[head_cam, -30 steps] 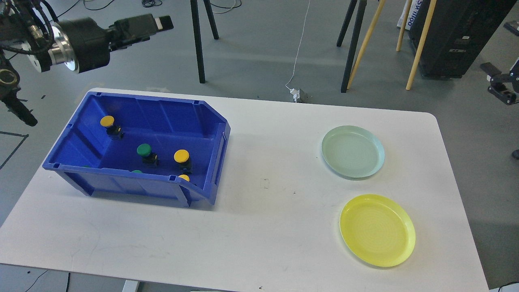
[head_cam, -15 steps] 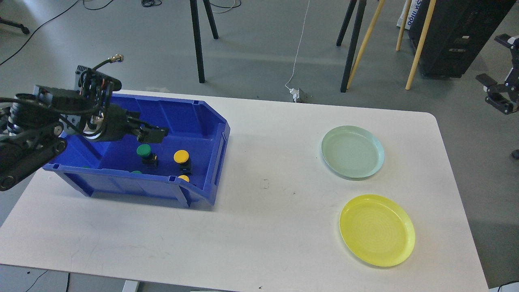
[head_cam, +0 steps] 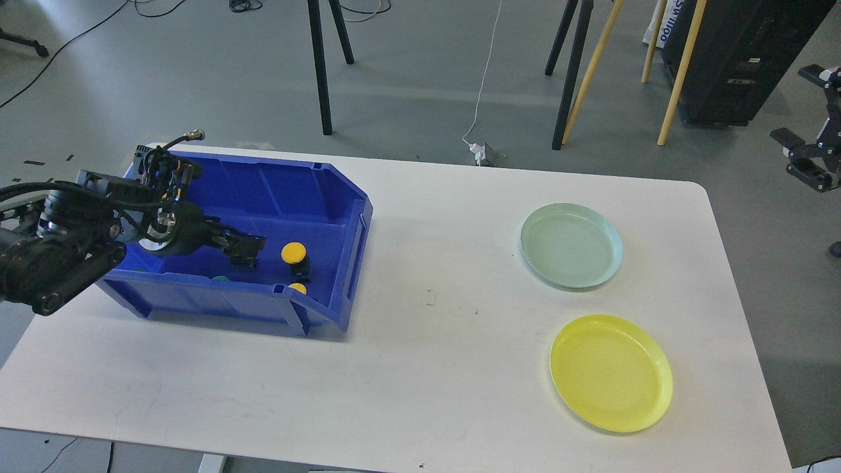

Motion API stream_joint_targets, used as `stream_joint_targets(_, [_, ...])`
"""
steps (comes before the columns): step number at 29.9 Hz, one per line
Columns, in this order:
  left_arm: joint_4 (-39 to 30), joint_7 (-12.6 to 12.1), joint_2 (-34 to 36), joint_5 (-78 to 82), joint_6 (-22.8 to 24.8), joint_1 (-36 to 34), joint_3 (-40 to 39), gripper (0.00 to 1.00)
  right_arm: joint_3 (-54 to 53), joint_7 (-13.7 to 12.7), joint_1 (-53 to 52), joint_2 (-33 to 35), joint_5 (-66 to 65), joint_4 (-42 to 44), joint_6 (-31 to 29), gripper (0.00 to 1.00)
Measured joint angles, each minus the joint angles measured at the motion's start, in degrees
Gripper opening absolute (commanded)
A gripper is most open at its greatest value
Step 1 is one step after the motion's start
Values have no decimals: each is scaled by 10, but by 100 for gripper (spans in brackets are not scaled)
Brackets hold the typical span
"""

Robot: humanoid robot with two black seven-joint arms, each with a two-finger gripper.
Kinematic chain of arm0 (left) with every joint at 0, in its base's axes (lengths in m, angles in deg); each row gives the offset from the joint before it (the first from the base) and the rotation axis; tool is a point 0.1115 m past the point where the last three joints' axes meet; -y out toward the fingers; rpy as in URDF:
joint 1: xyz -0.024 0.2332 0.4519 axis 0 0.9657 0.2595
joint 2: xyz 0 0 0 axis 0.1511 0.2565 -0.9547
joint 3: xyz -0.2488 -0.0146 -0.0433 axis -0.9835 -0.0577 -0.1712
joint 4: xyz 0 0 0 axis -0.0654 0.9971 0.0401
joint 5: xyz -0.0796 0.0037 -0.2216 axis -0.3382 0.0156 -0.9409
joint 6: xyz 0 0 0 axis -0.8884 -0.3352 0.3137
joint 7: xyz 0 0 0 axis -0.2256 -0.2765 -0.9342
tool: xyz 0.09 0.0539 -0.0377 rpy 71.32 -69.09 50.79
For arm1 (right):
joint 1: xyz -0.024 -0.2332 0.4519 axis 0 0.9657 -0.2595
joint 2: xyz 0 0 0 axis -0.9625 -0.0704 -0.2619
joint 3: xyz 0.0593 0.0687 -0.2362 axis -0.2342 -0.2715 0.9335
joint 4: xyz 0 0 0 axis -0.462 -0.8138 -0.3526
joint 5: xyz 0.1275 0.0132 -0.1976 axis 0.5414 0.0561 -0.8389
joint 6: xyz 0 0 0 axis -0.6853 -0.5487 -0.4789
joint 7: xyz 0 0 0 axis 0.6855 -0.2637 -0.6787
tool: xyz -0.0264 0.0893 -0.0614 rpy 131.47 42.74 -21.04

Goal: Pass button and place on color plate
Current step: 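Lower the left gripper into the bin and grasp a green button, then lift the green button out of the bin with the left gripper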

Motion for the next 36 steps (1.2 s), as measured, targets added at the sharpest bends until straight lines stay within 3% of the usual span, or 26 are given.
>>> stream_joint_targets(12, [95, 15, -42, -4, -17, 2, 5, 96, 2, 0, 1, -2, 0, 1, 0, 98])
stream_joint_targets(21, [109, 24, -55, 3, -22, 9, 6, 73, 2, 0, 3, -6, -13, 1, 0, 98])
stream_joint_targets(29, [110, 21, -53, 4, -28, 9, 27, 29, 2, 1, 3, -6, -13, 1, 0, 98])
stream_joint_targets(36, [110, 22, -50, 3, -28, 5, 28, 23, 2, 1, 3, -6, -13, 2, 0, 98])
